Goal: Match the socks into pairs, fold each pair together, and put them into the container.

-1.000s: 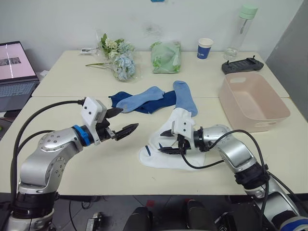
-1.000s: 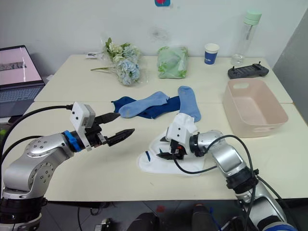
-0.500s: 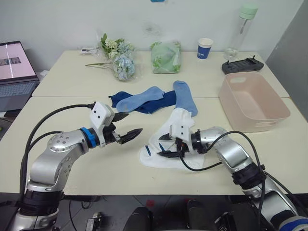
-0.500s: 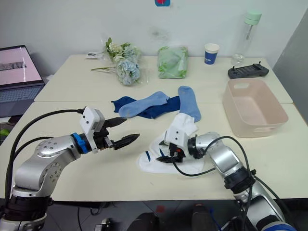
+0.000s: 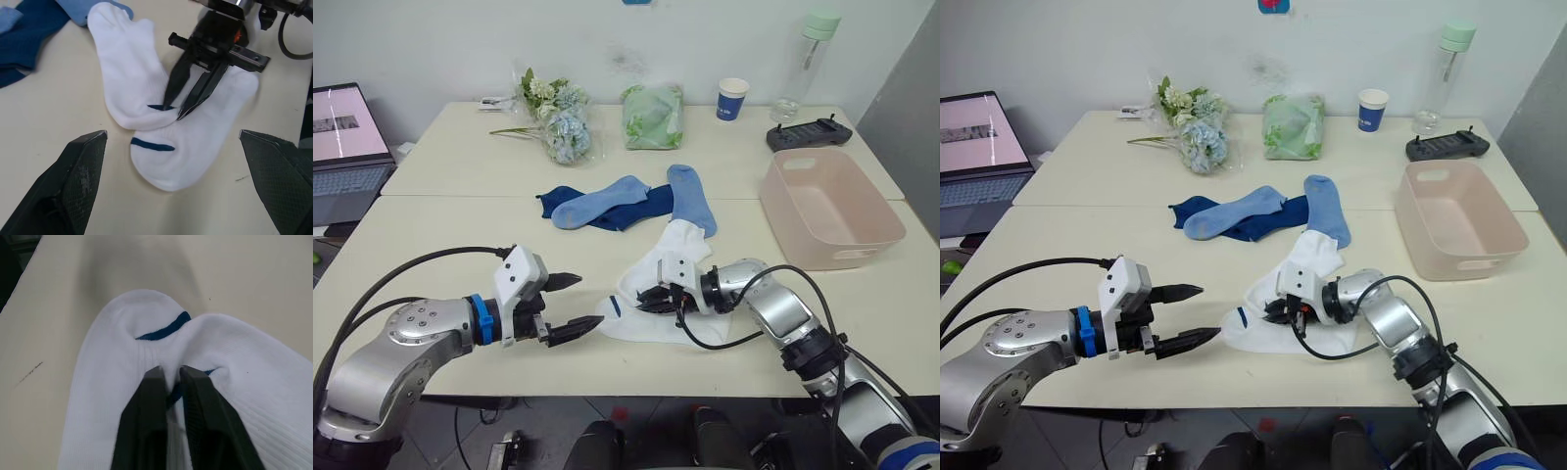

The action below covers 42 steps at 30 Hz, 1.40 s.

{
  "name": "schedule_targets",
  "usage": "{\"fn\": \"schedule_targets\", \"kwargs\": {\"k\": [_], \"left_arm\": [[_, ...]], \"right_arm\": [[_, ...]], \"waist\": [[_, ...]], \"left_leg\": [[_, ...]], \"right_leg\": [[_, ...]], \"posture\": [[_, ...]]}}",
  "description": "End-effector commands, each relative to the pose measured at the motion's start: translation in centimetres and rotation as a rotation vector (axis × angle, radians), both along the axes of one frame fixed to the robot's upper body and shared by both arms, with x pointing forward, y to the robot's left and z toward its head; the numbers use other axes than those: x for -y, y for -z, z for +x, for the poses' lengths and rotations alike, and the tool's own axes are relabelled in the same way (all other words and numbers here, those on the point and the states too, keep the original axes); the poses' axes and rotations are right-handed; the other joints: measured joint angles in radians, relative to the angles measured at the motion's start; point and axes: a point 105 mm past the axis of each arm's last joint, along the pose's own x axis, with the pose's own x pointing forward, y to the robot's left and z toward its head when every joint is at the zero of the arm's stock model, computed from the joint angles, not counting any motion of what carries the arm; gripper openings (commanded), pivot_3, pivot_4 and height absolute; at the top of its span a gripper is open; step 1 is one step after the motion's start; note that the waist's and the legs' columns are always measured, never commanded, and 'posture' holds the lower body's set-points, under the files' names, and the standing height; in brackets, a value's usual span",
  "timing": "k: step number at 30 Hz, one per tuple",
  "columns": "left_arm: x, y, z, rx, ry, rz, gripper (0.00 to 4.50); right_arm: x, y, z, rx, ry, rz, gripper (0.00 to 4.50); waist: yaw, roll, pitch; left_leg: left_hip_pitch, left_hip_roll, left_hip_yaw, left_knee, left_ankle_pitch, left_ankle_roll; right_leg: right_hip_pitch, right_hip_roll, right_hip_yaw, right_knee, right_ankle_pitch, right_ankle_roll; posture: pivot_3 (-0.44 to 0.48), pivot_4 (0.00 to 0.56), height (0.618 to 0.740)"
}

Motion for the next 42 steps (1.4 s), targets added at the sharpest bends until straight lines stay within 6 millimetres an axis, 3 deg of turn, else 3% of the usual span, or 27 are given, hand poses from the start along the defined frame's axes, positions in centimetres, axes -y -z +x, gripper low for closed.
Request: {"fn": "schedule_targets", "kwargs": {"k": [1, 9, 13, 17, 21, 27, 32, 35, 42], "left_arm": [[0.2, -1.2, 0.0, 0.054, 0.006, -0.015, 4.5], [0.0, -1.5, 0.5, 0.043, -0.016, -0.054, 4.5], [1.0, -2.6, 1.7, 0.017, -0.009, -0.132, 4.5], [2.7, -1.7, 5.9, 0.077, -0.009, -0.078, 4.5], [5.3, -0.6, 10.5, 0.131, 0.014, -0.057, 4.5], [10.2, 1.8, 14.2, 0.115, 0.127, 0.001, 4.5], [11.9, 3.3, 15.5, 0.092, 0.171, 0.065, 4.5], [12.8, 4.3, 14.8, 0.059, 0.261, 0.097, 3.91], [12.4, 4.0, 15.1, 0.051, 0.254, 0.067, 1.74]], "right_arm": [[-0.2, -1.7, 0.2, 0.044, -0.027, 0.032, 0.01], [1.8, -5.1, -0.2, 0.082, -0.062, 0.054, 0.01], [4.7, -4.7, -3.1, 0.108, -0.214, -0.074, 0.01], [6.8, -3.5, -5.5, 0.092, -0.293, -0.146, 0.01], [6.7, -3.4, -6.1, 0.08, -0.281, -0.119, 0.01], [6.0, -3.0, -5.5, 0.102, -0.242, -0.105, 0.01], [5.8, -3.0, -5.4, 0.108, -0.23, -0.098, 0.01], [5.9, -3.1, -5.3, 0.116, -0.217, -0.093, 0.0], [5.9, -3.3, -5.1, 0.111, -0.197, -0.071, 0.0]], "waist": [[0.0, 0.0, 0.0], [0.004, 0.0, 0.0], [0.016, -0.002, 0.001], [0.031, -0.004, 0.002], [0.031, -0.005, 0.002], [0.025, -0.006, 0.002], [0.018, -0.006, 0.002], [0.009, -0.006, 0.002], [0.004, -0.006, 0.002]], "left_leg": [[0.0, 0.0, 0.0, 0.0, 0.0, 0.0], [0.0, 0.0, 0.0, 0.0, 0.0, 0.0], [-0.001, -0.001, -0.002, 0.001, 0.0, 0.0], [-0.001, -0.002, -0.001, 0.001, 0.0, 0.0], [-0.001, -0.003, 0.0, 0.002, 0.0, 0.0], [-0.002, -0.002, 0.001, 0.002, 0.0, 0.0], [-0.002, -0.003, 0.003, 0.003, 0.0, 0.0], [-0.002, -0.003, 0.003, 0.003, 0.0, 0.0], [-0.002, -0.003, 0.0, 0.003, 0.0, 0.0]], "right_leg": [[0.0, 0.0, 0.0, 0.0, 0.0, 0.0], [0.0, 0.0, 0.0, -0.001, 0.0, 0.0], [0.001, -0.001, -0.002, -0.002, 0.0, 0.0], [0.002, -0.001, -0.002, -0.003, 0.0, 0.001], [0.002, -0.002, -0.002, -0.002, 0.0, 0.001], [0.001, -0.001, -0.003, -0.002, 0.0, 0.001], [0.001, -0.001, -0.003, -0.002, 0.0, 0.001], [0.001, -0.001, -0.003, -0.001, 0.0, 0.001], [0.001, -0.001, -0.003, 0.0, 0.0, 0.001]], "posture": [[0.0, 0.15, 0.74], [0.0, 0.15, 0.74], [0.0, 0.15, 0.74], [0.0, 0.15, 0.74], [0.0, 0.15, 0.74], [0.0, 0.15, 0.74], [0.0, 0.15, 0.74], [0.0, 0.15, 0.74], [0.0, 0.15, 0.74]]}}
